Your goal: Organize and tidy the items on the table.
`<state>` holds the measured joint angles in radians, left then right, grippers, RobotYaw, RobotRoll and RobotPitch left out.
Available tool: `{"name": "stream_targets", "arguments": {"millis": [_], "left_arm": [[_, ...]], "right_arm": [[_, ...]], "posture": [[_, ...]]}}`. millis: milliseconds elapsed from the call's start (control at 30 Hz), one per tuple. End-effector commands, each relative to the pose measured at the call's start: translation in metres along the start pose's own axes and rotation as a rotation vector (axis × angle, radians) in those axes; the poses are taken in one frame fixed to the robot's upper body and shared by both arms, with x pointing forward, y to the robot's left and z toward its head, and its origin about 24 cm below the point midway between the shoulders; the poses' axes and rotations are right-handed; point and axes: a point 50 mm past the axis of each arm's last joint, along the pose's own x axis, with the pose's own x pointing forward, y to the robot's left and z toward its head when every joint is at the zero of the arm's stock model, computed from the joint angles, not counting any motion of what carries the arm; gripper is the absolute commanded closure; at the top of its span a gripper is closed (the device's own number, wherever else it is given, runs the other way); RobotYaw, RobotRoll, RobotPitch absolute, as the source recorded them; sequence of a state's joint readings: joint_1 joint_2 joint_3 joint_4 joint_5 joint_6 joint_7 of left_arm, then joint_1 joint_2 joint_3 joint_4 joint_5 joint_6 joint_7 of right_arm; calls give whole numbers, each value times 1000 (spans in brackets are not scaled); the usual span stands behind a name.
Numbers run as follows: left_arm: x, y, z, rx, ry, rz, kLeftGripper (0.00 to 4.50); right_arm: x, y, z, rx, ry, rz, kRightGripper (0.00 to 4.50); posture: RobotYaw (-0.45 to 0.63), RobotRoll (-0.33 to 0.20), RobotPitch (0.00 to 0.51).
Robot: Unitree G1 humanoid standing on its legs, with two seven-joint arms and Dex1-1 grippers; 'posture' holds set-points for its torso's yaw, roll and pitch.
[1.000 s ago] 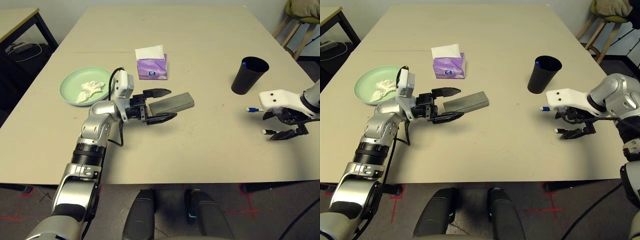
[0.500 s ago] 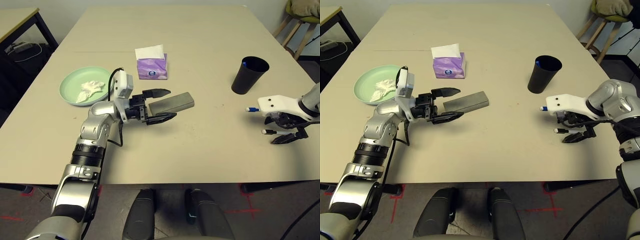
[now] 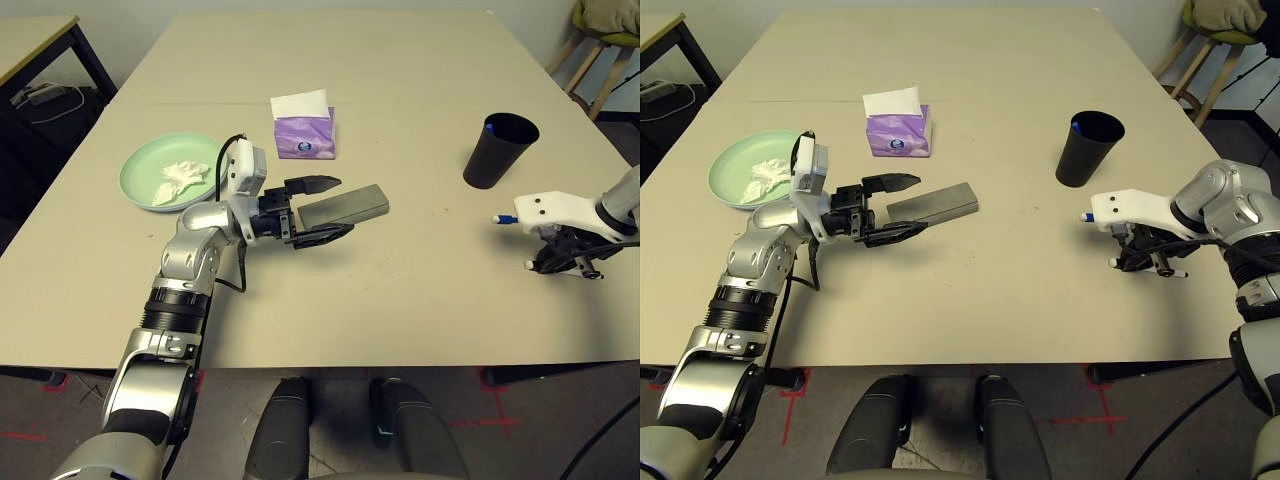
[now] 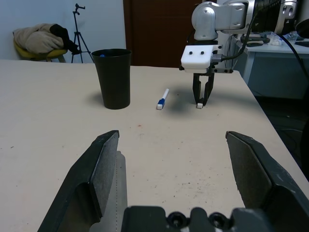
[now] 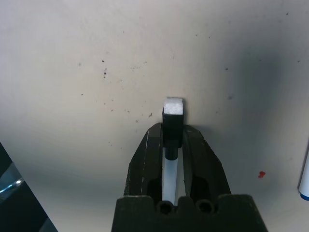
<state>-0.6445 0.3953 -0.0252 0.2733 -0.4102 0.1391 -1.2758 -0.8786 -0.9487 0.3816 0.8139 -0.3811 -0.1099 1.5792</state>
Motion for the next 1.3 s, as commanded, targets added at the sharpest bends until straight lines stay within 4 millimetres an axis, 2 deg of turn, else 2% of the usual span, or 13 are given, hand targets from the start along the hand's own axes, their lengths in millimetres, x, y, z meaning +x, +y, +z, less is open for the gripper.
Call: {"name": "stream_targets", "arguments": {"millis": [33, 367, 633, 733, 1000, 1300], "left_arm": [[0, -1, 3, 7, -1, -9, 0], [-5, 1, 2, -12, 12, -3, 0], [-7, 2, 2, -25, 3, 31, 0], [-7, 2, 2, -25, 3, 36, 0], [-6, 4, 1, -31, 8, 33, 0], [-8, 4, 0, -31, 6, 46, 0]], "right_arm": [[-4, -2, 2, 4, -21, -12, 4088], [-51, -14, 55, 39, -446, -131, 4088], [-62, -8, 81, 116, -838, -149, 4088], [-65, -6, 84, 141, -927, -183, 4088], [-75, -13, 89, 216, -1188, -406, 4088], [-82, -20, 80, 348, -1470, -759, 4088]], "posture": [[181, 0, 166], [154, 0, 157], [144, 0, 150], [144, 0, 150], [113, 0, 148], [121, 0, 152]]}}
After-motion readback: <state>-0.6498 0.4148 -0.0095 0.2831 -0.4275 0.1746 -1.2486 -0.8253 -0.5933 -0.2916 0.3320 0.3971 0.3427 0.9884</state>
